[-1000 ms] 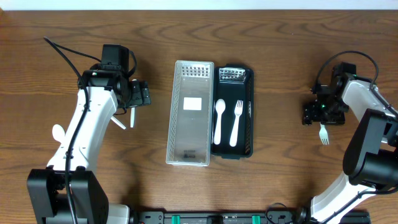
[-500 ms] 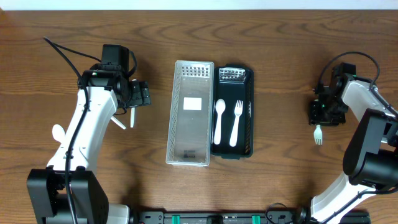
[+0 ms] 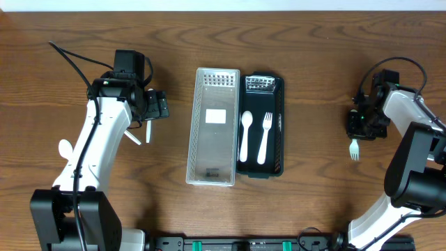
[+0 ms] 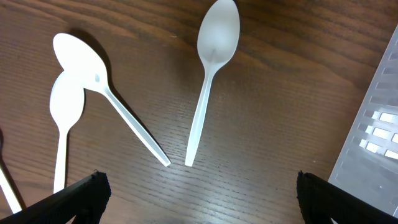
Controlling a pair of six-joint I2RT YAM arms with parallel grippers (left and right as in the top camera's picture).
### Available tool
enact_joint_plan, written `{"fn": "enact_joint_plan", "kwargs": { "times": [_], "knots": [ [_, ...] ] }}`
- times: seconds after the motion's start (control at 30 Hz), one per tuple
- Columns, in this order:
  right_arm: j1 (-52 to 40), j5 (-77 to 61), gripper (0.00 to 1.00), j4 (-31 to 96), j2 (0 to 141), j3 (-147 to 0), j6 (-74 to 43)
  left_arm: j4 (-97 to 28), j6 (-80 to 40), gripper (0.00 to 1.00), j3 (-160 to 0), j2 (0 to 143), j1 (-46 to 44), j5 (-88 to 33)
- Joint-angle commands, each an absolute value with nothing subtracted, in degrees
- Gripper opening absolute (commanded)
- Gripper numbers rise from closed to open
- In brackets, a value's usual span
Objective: Pack container
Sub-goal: 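Carry the green utensil into the black basket and release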
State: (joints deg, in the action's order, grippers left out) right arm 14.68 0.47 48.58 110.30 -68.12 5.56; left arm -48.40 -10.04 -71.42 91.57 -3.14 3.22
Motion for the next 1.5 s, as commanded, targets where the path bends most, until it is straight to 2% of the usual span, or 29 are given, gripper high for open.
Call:
{"fn": "enact_joint_plan", "kwargs": {
  "times": [0.0, 0.27, 0.53, 0.83, 1.17, 1.2, 1.23, 1.27, 1.3, 1.4, 1.47],
  "knots": [
    [14.6, 0.2, 0.01, 50.0, 110.3, -69.8, 1.3, -48.6, -9.5, 0.98, -72.5, 91.8, -2.9, 3.7],
    [7.4, -6.3, 0.01, 59.4, 105.0, -88.4, -4.2, -48.6, -9.5, 0.98, -72.5, 91.8, -2.9, 3.7],
    [-8.2, -8.6, 0.01, 59.4, 101.8, -106.1, -11.9, -48.6, -9.5, 0.98, -72.5, 91.8, -2.9, 3.7],
    [-22.9, -1.4, 0.01, 57.5, 105.7, -103.6, -18.7, -48.6, -9.5, 0.98, -72.5, 91.8, -2.9, 3.7],
    [-25.3, -1.8, 0.01, 57.4, 114.7, -93.1, -24.2, -48.6, -9.5, 0.98, -72.5, 91.8, -2.9, 3.7],
    [-25.3, -1.8, 0.03, 57.4, 115.1, -92.6, -24.2, -48.6, -9.5, 0.98, -72.5, 91.8, -2.9, 3.7],
    [-25.3, -1.8, 0.13, 57.5, 115.2, -92.2, -24.1, -48.6, -9.5, 0.98, -72.5, 91.8, -2.9, 3.7],
    [-25.3, -1.8, 0.31, 57.5, 115.3, -92.0, -23.8, -48.6, -9.5, 0.98, -72.5, 91.8, -2.9, 3.7],
    [-25.3, -1.8, 0.43, 57.5, 115.3, -92.0, -23.2, -48.6, -9.5, 0.98, -72.5, 91.8, -2.9, 3.7],
    [-25.2, -1.8, 0.55, 57.4, 115.2, -92.2, -23.0, -48.6, -9.5, 0.98, -72.5, 91.8, -2.9, 3.7],
    [-25.0, -1.8, 0.56, 57.6, 115.0, -92.6, -22.6, -48.6, -9.5, 0.98, -72.5, 91.8, -2.9, 3.7]
  ]
}}
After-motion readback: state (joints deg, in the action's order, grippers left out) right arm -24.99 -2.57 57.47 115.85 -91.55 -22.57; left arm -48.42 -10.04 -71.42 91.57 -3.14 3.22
